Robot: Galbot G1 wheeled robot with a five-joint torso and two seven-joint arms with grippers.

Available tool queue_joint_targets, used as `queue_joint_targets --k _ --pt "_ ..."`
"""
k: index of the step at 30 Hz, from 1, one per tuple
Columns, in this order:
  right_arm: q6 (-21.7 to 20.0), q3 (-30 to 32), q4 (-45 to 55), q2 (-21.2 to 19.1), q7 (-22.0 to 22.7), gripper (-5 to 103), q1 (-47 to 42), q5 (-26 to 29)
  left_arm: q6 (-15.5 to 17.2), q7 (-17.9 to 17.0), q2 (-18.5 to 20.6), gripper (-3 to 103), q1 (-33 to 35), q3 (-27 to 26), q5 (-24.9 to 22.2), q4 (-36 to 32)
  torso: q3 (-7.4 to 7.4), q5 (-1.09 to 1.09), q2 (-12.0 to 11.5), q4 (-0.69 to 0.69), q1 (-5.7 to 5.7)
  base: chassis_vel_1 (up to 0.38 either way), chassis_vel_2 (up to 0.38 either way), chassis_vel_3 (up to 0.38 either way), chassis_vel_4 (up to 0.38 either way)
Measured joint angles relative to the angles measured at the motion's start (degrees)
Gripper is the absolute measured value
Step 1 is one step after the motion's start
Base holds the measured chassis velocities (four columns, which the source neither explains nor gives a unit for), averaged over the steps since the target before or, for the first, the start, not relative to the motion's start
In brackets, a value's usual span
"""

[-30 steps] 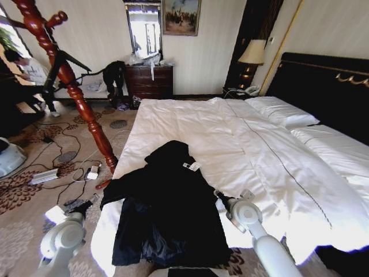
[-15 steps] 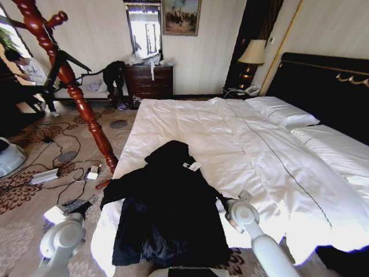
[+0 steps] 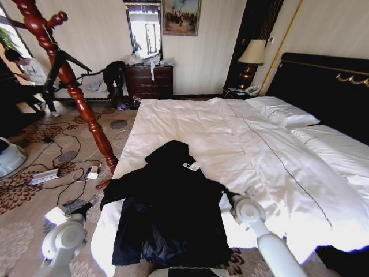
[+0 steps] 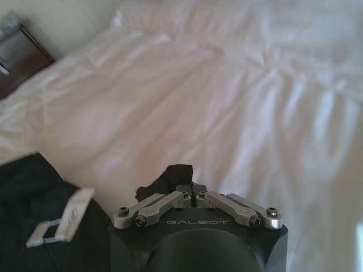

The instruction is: Pick up the clothes from the bed and hang them on the clothes hanger.

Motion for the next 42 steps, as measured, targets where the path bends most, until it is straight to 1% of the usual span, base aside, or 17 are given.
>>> queue_joint_targets --k 3,10,14,17,18,24,27,29,30,31,32,33,34,35,36,39,42 --pt "0.01 2.76 3.22 -3.35 -0.76 0 -0.12 -1.18 -0.01 -0.06 -0.07 100 0.06 -0.05 -0.09 -0.29 0.0 -0.01 0.0 0.0 -0.01 0.0 0.0 0.0 0.0" --pt "0.02 5.9 5.42 -5.78 -1.63 0 -0.94 -2.8 -0.02 -0.21 -0.67 100 0.06 0.42 -0.09 -0.82 0.0 0.01 0.0 0.0 -0.01 0.0 0.0 0.0 0.0" --pt "0.56 10.57 5.29 -7.41 -1.73 0 -0.29 -3.6 -0.02 -0.28 -0.8 100 0.29 0.5 -0.08 -1.54 0.0 0.01 0.0 0.01 0.0 0.0 0.0 0.0 0.0" --pt "1.07 12.21 5.41 -8.1 -1.51 0 -0.2 -4.35 -0.02 -0.29 -0.73 100 0.35 0.4 -0.1 -1.72 0.0 0.01 0.0 0.01 -0.01 0.0 0.0 0.0 0.0" --pt "1.42 14.48 6.32 -8.87 -1.24 0 -0.2 -4.65 -0.02 -0.3 -0.63 100 0.42 0.15 -0.19 -1.92 0.0 0.02 0.0 0.0 -0.01 0.0 0.0 0.0 0.0" --pt "1.5 20.19 8.34 -9.85 -0.99 0 -1.02 -4.77 -0.02 -0.32 -1.18 100 0.8 0.06 -0.2 -2.5 0.0 -0.01 0.01 0.0 -0.01 0.0 0.0 0.0 0.0" --pt "1.43 20.71 7.58 -9.89 -1.0 0 -1.59 -5.11 -0.02 -0.32 -1.4 100 0.95 0.3 -0.04 -2.89 0.0 -0.01 0.01 -0.01 -0.01 0.0 0.0 0.0 0.0" --pt "1.54 19.31 3.58 -9.48 -1.16 -1 -1.54 -9.43 -0.02 -0.33 -1.63 100 1.14 0.64 0.38 -3.37 0.0 0.0 0.0 0.01 -0.01 0.0 0.0 0.0 0.0" --pt "1.54 19.31 3.58 -9.48 -1.16 -1 -1.54 -9.43 -0.02 -0.33 -1.63 100 1.14 0.64 0.38 -3.37 0.0 0.0 0.0 0.01 -0.01 0.0 0.0 0.0 0.0" --pt "1.73 18.9 2.49 -9.33 -1.26 4 -1.36 -10.65 -0.02 -0.34 -1.68 100 1.21 0.7 0.45 -3.48 0.0 0.01 0.01 0.0 -0.01 0.0 0.0 0.0 0.0" --pt "2.34 17.83 -0.78 -8.84 -1.46 10 -0.58 -13.86 -0.02 -0.34 -1.72 100 1.44 0.85 0.56 -3.93 0.0 0.02 0.0 0.0 0.0 0.0 0.0 0.0 0.0" --pt "2.56 17.43 -2.55 -8.59 -1.51 10 -0.16 -15.32 -0.02 -0.33 -1.71 100 1.64 0.87 0.59 -4.21 0.0 0.02 0.0 0.01 0.0 0.0 0.0 0.0 0.0" --pt "2.7 17.06 -4.79 -8.26 -1.47 15 0.48 -16.66 -0.02 -0.26 -1.52 100 1.94 0.87 0.6 -4.54 0.0 0.02 0.0 0.01 0.0 0.0 0.0 0.0 0.0" --pt "2.76 16.96 -5.65 -8.17 -1.37 20 0.78 -17.05 -0.02 -0.2 -1.39 100 2.03 0.85 0.6 -4.68 0.0 0.02 0.0 0.0 0.0 0.0 0.0 0.0 0.0" --pt "2.76 16.96 -5.65 -8.17 -1.37 20 0.78 -17.05 -0.02 -0.2 -1.39 100 2.03 0.85 0.6 -4.68 0.0 0.02 0.0 0.0 0.0 0.0 0.0 0.0 0.0" --pt "3.84 16.97 -10.02 -7.65 0.14 37 2.59 -18.89 -0.04 0.35 -0.02 100 2.53 0.21 0.3 -5.74 0.0 0.02 0.0 0.02 0.0 0.0 0.0 0.0 0.0" --pt "4.72 17.62 -10.47 -7.62 0.31 42 2.72 -18.86 -0.06 0.71 0.65 100 2.72 -0.09 -0.26 -6.52 0.0 0.01 0.0 0.01 0.0 0.0 0.0 0.0 0.0"
